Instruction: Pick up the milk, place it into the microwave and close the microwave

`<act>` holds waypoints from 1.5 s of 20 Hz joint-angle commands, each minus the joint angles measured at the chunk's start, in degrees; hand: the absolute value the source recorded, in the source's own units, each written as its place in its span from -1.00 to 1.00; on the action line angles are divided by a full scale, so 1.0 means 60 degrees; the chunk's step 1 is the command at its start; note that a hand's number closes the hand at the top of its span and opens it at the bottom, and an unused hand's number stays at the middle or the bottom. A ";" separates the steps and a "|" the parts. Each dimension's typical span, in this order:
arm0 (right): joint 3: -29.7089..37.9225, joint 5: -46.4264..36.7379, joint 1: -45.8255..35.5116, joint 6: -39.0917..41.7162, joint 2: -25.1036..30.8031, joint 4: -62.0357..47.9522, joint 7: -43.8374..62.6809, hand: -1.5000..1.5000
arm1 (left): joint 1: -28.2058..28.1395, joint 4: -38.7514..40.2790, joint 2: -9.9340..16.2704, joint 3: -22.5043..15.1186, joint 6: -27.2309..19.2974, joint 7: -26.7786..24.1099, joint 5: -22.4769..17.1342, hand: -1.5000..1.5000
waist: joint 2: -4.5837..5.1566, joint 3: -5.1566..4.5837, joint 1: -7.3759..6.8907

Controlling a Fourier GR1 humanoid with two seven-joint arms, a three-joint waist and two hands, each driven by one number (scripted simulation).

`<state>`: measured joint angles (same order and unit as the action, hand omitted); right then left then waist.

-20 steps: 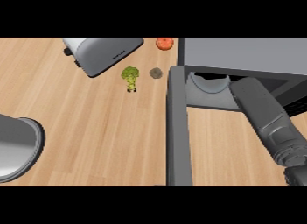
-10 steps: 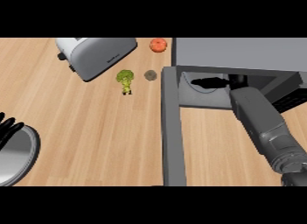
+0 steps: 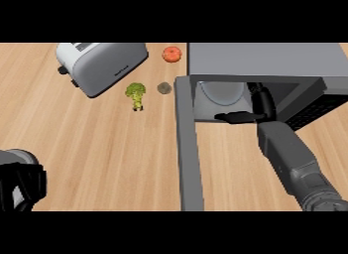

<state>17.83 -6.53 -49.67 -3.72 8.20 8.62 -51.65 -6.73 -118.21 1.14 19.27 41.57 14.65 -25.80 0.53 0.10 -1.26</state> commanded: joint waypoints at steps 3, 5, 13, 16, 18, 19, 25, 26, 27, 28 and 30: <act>-0.0108 0.0247 0.1289 0.0852 -0.0328 0.0746 -0.0480 -1.00 | 0.0251 -0.0693 -0.0182 -0.1275 -0.1088 0.0948 0.0153 1.00 | -0.0141 -0.0016 0.0316; -0.0298 0.0230 0.1838 0.0931 -0.0306 0.1243 -0.0442 -1.00 | -0.0003 -0.0312 -0.0185 -0.1774 -0.1176 0.0399 0.0793 1.00 | -0.0154 -0.0022 0.0351; -0.0976 0.0351 0.4262 0.1381 -0.0368 0.3881 0.0242 -1.00 | 0.0130 -0.0048 -0.0189 -0.2900 -0.1014 -0.0252 0.1960 1.00 | -0.0226 -0.0042 0.0555; -0.1040 0.0505 0.5365 0.1718 -0.0075 0.4812 0.0181 -1.00 | 0.1158 0.0384 -0.0190 -0.3923 -0.2224 -0.0190 0.2613 1.00 | -0.0167 -0.0030 0.0525; -0.1151 0.0674 0.5947 0.2094 0.0006 0.5750 0.0545 -1.00 | 0.1295 0.0891 -0.0190 -0.4293 -0.2084 -0.0805 0.3443 1.00 | -0.0183 -0.0039 0.0609; -0.1048 0.0759 0.6114 0.2120 0.0279 0.6032 0.0658 -1.00 | 0.1782 0.1318 -0.0190 -0.4326 -0.2018 -0.0616 0.3293 1.00 | -0.0155 -0.0035 0.0580; -0.1421 0.0948 0.8041 0.2665 0.0383 0.8355 0.0870 -1.00 | 0.2691 0.3571 -0.0190 -0.6061 -0.2956 -0.1867 0.4847 1.00 | -0.0120 -0.0036 0.0625; -0.1514 0.0944 0.8454 0.2473 0.0215 0.8885 0.1156 -1.00 | 0.2224 0.4091 -0.0190 -0.6083 -0.2620 -0.2796 0.5317 1.00 | -0.0128 -0.0050 0.0674; -0.1696 0.0918 0.8828 0.2530 -0.0031 0.9181 0.0780 -1.00 | 0.2276 0.4272 -0.0190 -0.6742 -0.3193 -0.2733 0.5827 1.00 | -0.0130 -0.0043 0.0667; -0.1494 0.1056 0.9077 0.2744 0.0418 0.9476 0.0938 -1.00 | 0.2403 0.4910 -0.0190 -0.6760 -0.3136 -0.3101 0.5890 1.00 | -0.0111 -0.0042 0.0651; -0.1726 0.0935 0.9669 0.2849 0.0409 1.0109 0.0796 -1.00 | 0.3043 0.5711 -0.0190 -0.7439 -0.4179 -0.3335 0.6073 1.00 | -0.0096 -0.0034 0.0584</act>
<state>8.46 -1.10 1.69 11.51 9.38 62.29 -46.49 8.02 -93.24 0.06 -19.46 22.06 -1.22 6.23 -0.25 -0.14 2.32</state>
